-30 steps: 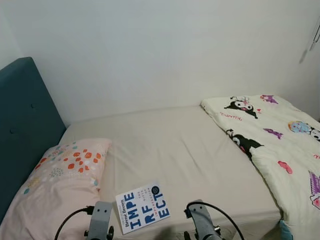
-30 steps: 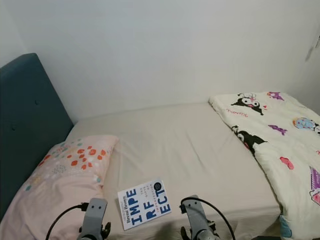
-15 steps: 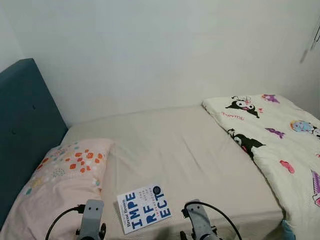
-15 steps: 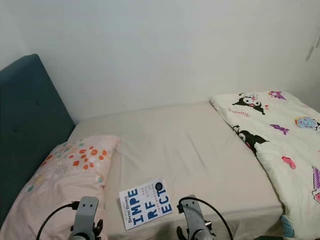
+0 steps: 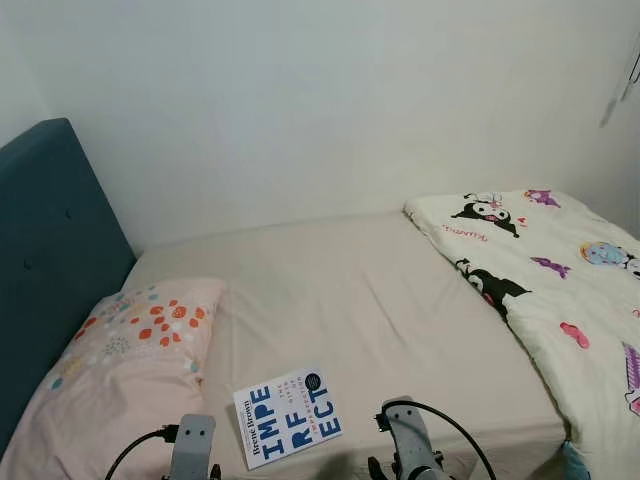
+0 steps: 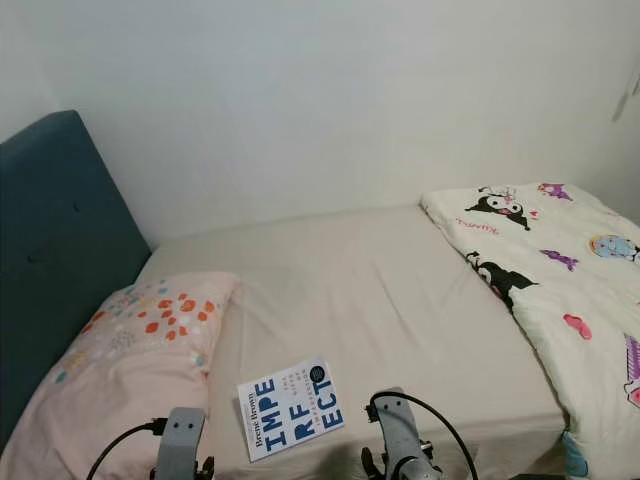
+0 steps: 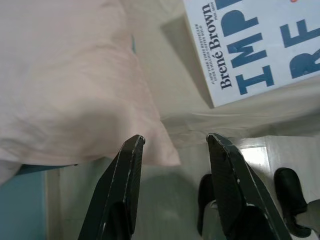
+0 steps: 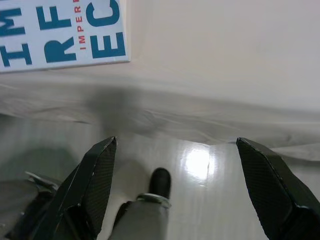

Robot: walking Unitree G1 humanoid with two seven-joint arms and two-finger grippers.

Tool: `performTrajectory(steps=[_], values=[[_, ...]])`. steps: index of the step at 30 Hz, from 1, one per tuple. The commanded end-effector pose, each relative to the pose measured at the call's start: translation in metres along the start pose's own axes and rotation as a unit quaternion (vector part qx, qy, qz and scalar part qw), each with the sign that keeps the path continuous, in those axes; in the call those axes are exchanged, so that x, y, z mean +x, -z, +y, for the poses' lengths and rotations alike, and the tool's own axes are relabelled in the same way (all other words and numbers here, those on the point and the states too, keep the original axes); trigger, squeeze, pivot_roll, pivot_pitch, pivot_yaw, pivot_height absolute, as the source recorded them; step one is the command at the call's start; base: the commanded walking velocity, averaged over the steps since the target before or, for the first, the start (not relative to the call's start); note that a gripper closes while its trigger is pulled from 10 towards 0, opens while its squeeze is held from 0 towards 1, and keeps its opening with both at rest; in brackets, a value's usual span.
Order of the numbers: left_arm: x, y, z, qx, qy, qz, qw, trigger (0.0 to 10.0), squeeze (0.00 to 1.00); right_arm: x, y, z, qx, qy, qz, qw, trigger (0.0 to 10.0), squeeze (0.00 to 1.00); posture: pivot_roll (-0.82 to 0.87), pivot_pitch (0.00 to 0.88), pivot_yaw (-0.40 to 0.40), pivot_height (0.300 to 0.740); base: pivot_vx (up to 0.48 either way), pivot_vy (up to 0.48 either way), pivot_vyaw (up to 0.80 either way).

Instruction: Clean up the room

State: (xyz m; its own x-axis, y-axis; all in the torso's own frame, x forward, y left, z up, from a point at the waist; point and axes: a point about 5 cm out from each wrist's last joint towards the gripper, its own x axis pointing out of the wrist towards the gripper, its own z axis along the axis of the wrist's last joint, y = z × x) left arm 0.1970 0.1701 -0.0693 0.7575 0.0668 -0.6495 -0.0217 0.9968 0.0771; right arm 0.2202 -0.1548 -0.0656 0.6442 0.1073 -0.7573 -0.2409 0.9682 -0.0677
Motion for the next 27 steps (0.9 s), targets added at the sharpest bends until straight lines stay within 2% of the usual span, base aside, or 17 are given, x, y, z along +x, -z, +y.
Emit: performTrajectory(steps=[1, 3, 6, 10, 14, 18, 19, 20, 27], values=[[-0.002, 0.006, 0.004, 0.008, -0.006, 0.011, 1.000, 10.0, 0.00, 0.001, -0.005, 0.004, -0.011, -0.009, -0.012, 1.000, 10.0, 0.00, -0.02, 0.000, -0.026, 0.740, 0.000, 0.000, 0.00], [-0.003, 0.007, -0.001, 0.008, -0.009, 0.004, 1.000, 10.0, 0.00, 0.001, -0.008, 0.005, -0.038, -0.032, -0.018, 0.999, 10.0, 0.00, -0.01, 0.000, -0.077, 0.740, 0.000, 0.000, 0.00], [-0.003, 0.006, -0.005, 0.005, -0.007, 0.000, 1.000, 10.0, 0.00, 0.001, -0.009, 0.006, -0.041, -0.052, -0.019, 0.998, 10.0, 0.00, -0.01, 0.000, -0.098, 0.740, 0.000, 0.000, 0.00], [-0.004, 0.006, -0.007, 0.005, -0.007, -0.005, 1.000, 10.0, 0.00, 0.001, -0.008, 0.005, -0.062, -0.053, -0.012, 0.997, 10.0, 0.00, -0.01, 0.000, -0.110, 0.740, 0.000, 0.000, 0.00], [-0.004, 0.004, -0.008, 0.000, -0.011, -0.013, 1.000, 10.0, 0.00, 0.001, -0.010, 0.004, -0.064, -0.046, -0.017, 0.997, 10.0, 0.00, 0.00, 0.000, -0.110, 0.740, 0.000, 0.000, 0.00], [-0.003, -0.002, -0.007, -0.002, -0.013, -0.028, 1.000, 10.0, 0.00, 0.001, -0.014, 0.005, -0.055, -0.046, -0.036, 0.997, 10.0, 0.00, 0.00, 0.000, -0.085, 0.740, 0.000, 0.000, 0.00], [-0.001, -0.010, -0.003, -0.007, -0.014, -0.048, 0.999, 10.0, 0.00, 0.000, -0.019, 0.007, -0.036, -0.043, -0.066, 0.996, 10.0, 0.00, 0.01, 0.000, -0.066, 0.740, 0.000, 0.000, 0.00], [-0.001, -0.012, -0.002, -0.010, -0.015, -0.053, 0.998, 10.0, 0.00, 0.000, -0.020, 0.007, -0.025, -0.041, -0.075, 0.996, 10.0, 0.00, 0.01, 0.000, -0.066, 0.740, 0.000, 0.000, 0.00], [-0.001, -0.011, -0.003, -0.005, -0.006, -0.049, 0.999, 10.0, 0.00, -0.001, -0.019, 0.002, -0.005, -0.012, -0.078, 0.997, 10.0, 0.00, 0.00, 0.000, -0.040, 0.740, 0.000, 0.000, 0.00]])
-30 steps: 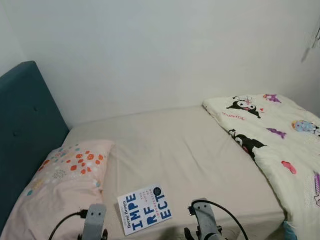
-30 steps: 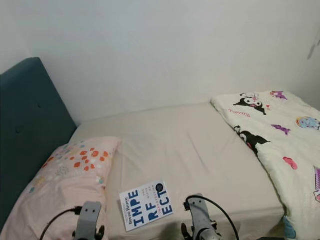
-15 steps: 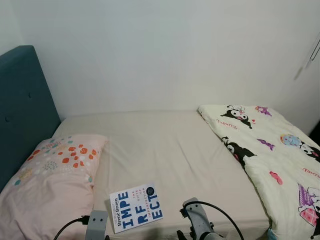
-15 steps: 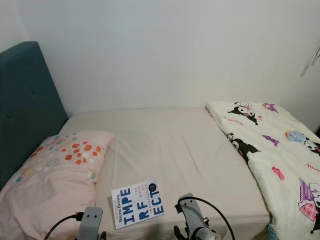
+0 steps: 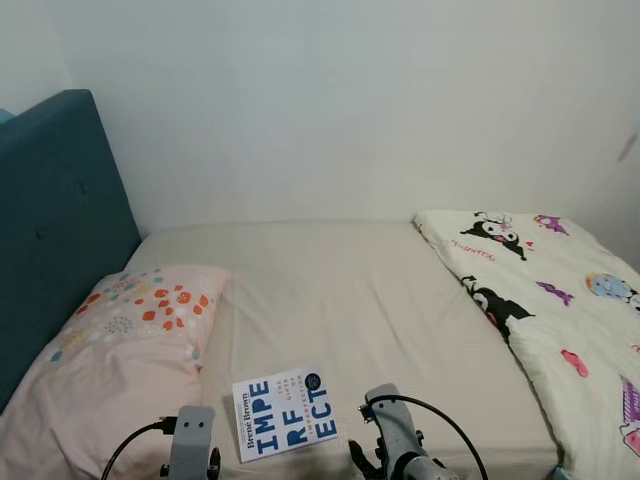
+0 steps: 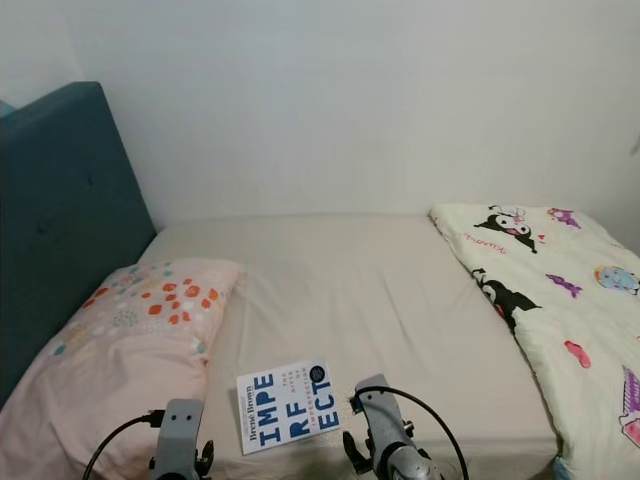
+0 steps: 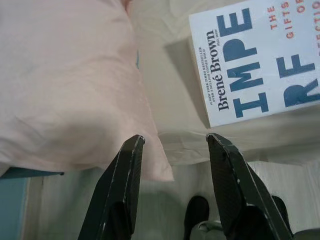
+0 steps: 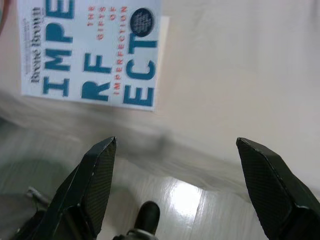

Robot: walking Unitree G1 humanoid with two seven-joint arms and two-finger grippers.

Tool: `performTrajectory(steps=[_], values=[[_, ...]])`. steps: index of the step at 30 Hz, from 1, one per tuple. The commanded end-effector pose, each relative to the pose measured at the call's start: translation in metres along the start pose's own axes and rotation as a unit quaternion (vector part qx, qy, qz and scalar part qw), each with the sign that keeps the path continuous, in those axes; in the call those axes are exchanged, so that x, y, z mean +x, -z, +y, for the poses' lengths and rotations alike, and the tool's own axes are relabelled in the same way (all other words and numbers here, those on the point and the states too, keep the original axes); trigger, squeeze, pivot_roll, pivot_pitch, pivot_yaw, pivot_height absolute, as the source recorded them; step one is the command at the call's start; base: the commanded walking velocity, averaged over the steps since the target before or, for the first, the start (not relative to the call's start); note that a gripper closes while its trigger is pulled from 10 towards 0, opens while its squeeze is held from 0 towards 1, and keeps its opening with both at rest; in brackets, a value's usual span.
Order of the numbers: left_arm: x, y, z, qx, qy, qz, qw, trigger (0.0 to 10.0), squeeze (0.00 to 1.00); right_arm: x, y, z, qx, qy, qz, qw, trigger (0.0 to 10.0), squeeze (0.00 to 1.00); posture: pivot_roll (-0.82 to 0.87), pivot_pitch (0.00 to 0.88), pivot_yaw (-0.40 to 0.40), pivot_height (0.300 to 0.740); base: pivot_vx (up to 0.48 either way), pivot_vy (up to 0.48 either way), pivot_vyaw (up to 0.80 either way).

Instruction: Clean up the room

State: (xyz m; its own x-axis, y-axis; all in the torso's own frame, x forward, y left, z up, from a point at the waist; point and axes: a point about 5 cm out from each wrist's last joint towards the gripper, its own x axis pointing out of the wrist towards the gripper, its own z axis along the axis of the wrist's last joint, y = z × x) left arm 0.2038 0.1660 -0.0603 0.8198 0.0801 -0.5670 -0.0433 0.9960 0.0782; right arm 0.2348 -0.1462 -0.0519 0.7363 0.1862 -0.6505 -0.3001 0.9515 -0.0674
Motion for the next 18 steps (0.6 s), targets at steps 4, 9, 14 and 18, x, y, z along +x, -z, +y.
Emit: performTrajectory(steps=[4, 9, 14, 18], values=[[-0.0014, 0.0022, -0.0001, -0.001, 0.007, 0.002, 1.000, 10.0, 0.00, -0.0024, 0.0074, -0.0072, 0.022, 0.025, 0.018, 0.999, 10.0, 0.00, 0.00, 0.000, -0.038, 0.740, 0.000, 0.000, 0.00], [-0.0026, 0.0043, 0.0009, 0.000, 0.011, 0.004, 1.000, 10.0, 0.00, -0.0028, 0.0112, -0.0077, 0.061, 0.022, 0.030, 0.997, 10.0, 0.00, 0.00, 0.000, -0.039, 0.740, 0.000, 0.000, 0.00], [-0.0041, 0.0058, 0.0022, 0.003, 0.009, 0.002, 1.000, 10.0, 0.00, -0.0019, 0.0085, -0.0032, 0.070, 0.005, 0.019, 0.997, 10.0, 0.00, 0.01, 0.000, -0.040, 0.740, 0.000, 0.000, 0.00], [-0.0037, 0.0047, 0.0035, 0.003, 0.007, -0.001, 1.000, 10.0, 0.00, -0.0004, 0.0046, -0.0051, 0.066, 0.034, 0.016, 0.997, 10.0, 0.00, 0.00, 0.000, -0.036, 0.740, 0.000, 0.000, 0.00]])
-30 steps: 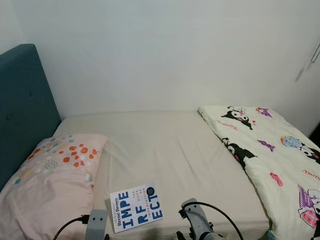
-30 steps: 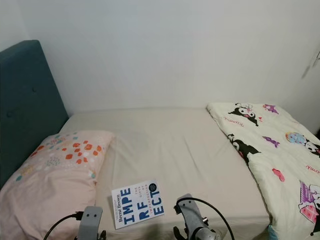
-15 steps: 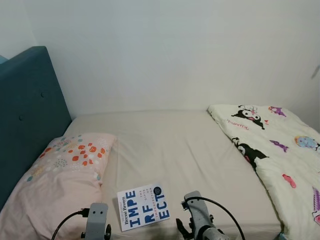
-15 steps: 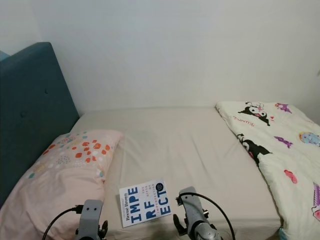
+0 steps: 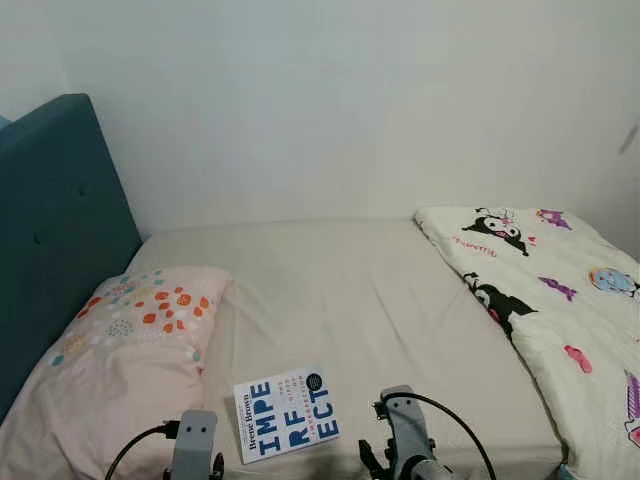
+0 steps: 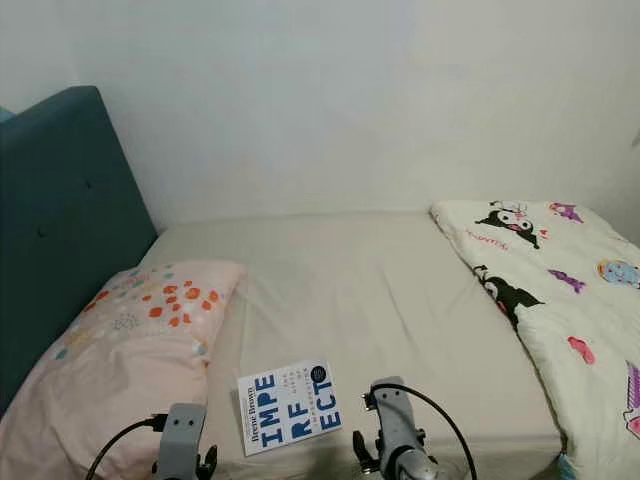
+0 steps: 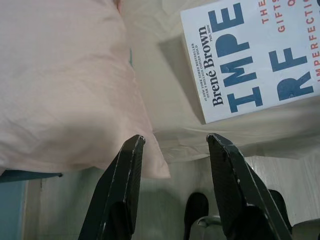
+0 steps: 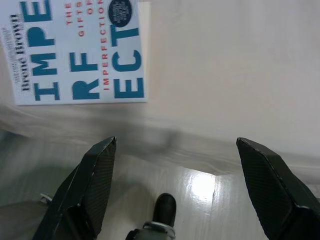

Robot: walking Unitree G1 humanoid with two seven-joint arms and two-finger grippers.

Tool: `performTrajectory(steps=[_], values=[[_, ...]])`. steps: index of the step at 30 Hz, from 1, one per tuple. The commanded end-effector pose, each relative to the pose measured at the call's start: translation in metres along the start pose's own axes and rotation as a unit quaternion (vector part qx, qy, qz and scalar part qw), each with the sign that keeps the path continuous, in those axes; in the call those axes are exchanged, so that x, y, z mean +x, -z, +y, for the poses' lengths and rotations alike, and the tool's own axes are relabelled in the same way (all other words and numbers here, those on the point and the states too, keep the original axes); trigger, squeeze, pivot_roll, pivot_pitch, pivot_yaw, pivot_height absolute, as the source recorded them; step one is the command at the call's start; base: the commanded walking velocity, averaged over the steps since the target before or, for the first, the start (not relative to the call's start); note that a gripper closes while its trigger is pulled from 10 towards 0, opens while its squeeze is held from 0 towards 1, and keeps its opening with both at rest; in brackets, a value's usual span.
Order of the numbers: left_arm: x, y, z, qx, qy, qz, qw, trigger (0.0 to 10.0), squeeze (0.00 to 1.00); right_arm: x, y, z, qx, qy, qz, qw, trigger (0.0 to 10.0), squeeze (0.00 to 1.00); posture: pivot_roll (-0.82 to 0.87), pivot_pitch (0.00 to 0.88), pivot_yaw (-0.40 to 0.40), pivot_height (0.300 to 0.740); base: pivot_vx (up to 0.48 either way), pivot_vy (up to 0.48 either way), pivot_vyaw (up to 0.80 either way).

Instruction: Clean up the room

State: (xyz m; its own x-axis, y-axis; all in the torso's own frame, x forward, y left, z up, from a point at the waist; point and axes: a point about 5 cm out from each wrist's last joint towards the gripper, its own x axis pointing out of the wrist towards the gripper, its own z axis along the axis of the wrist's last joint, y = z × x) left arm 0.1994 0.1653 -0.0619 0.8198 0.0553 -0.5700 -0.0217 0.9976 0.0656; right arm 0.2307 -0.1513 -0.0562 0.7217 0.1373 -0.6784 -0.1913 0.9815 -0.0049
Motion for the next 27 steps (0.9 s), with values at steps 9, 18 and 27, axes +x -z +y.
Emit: performTrajectory(steps=[9, 18, 27], values=[[0.0000, -0.0008, 0.0048, -0.001, -0.006, -0.004, 1.000, 10.0, 0.00, 0.0002, -0.0002, -0.0079, 0.012, 0.038, 0.009, 0.999, 10.0, 0.00, 0.00, 0.000, -0.037, 0.740, 0.000, 0.000, 0.00], [0.0017, -0.0046, 0.0075, -0.014, -0.021, -0.010, 1.000, 10.0, 0.00, -0.0006, -0.0010, -0.0100, -0.005, 0.044, 0.000, 0.999, 10.0, 0.00, 0.00, 0.000, -0.037, 0.740, 0.000, 0.000, 0.00], [0.0027, -0.0068, 0.0081, -0.017, -0.026, -0.014, 0.999, 10.0, 0.00, -0.0007, -0.0008, -0.0111, -0.022, 0.039, 0.004, 0.999, 10.0, 0.00, -0.01, 0.000, -0.036, 0.740, 0.000, 0.000, 0.00]])
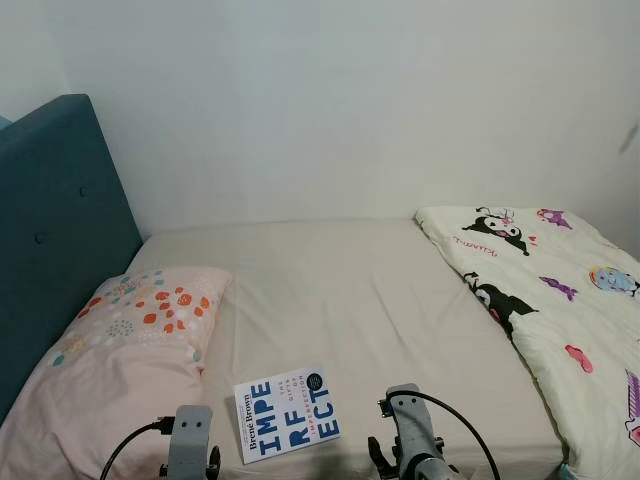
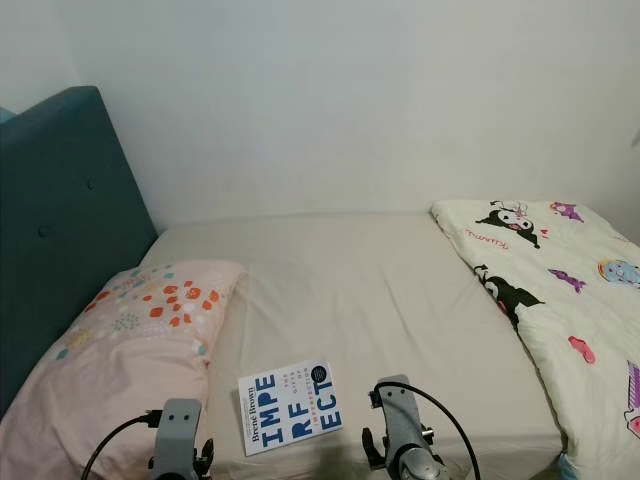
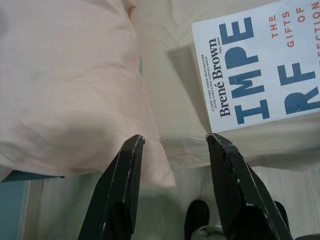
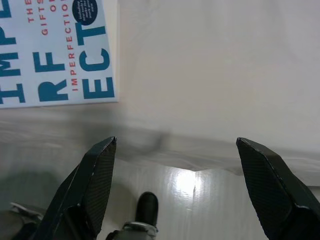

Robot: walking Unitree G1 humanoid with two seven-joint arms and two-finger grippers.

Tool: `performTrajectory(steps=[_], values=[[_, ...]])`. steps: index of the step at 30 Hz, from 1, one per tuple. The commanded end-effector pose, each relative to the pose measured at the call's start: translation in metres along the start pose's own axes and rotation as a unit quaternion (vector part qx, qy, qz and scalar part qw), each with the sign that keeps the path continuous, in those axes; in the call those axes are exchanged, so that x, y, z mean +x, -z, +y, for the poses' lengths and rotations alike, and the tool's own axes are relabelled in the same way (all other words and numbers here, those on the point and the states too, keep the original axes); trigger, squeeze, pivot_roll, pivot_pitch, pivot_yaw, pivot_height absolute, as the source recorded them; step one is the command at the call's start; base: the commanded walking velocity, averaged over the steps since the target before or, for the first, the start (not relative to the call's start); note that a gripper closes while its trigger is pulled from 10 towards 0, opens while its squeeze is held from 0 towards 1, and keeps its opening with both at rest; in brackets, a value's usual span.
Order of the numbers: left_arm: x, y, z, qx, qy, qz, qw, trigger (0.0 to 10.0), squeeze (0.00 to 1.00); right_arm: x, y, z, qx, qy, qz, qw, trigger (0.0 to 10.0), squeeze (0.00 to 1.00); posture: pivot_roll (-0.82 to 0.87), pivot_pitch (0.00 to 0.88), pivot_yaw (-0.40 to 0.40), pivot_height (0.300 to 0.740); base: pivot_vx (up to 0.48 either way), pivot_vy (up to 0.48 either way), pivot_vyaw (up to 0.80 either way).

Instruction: Clean up the room

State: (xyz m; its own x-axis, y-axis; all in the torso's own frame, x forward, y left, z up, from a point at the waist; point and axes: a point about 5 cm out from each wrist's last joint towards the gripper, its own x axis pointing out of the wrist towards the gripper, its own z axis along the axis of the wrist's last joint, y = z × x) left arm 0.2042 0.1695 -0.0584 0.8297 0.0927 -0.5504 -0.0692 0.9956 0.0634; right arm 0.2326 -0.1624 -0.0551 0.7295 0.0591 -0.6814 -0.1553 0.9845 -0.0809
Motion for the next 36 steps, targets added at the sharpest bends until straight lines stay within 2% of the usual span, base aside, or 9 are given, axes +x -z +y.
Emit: performTrajectory(steps=[1, 8, 15, 36], values=[[0.0006, -0.0015, 0.0037, -0.003, -0.007, -0.004, 1.000, 10.0, 0.00, 0.0002, -0.0002, 0.0002, -0.007, 0.000, 0.000, 1.000, 10.0, 0.00, -0.01, 0.000, -0.036, 0.740, 0.000, 0.000, 0.00], [0.0000, -0.0004, 0.0047, -0.003, -0.005, -0.003, 1.000, 10.0, 0.00, 0.0005, -0.0024, 0.0021, 0.008, -0.003, -0.008, 1.000, 10.0, 0.00, -0.01, 0.000, -0.033, 0.740, 0.000, 0.000, 0.00], [0.0000, -0.0010, 0.0062, -0.002, -0.006, -0.006, 1.000, 10.0, 0.00, 0.0005, -0.0013, -0.0033, -0.025, 0.023, 0.001, 0.999, 10.0, 0.00, -0.01, 0.000, -0.035, 0.740, 0.000, 0.000, 0.00], [0.0004, -0.0018, 0.0038, 0.001, -0.002, -0.007, 1.000, 10.0, 0.00, 0.0008, -0.0034, -0.0055, -0.024, 0.029, -0.002, 0.999, 10.0, 0.00, -0.01, 0.000, -0.035, 0.740, 0.000, 0.000, 0.00]])
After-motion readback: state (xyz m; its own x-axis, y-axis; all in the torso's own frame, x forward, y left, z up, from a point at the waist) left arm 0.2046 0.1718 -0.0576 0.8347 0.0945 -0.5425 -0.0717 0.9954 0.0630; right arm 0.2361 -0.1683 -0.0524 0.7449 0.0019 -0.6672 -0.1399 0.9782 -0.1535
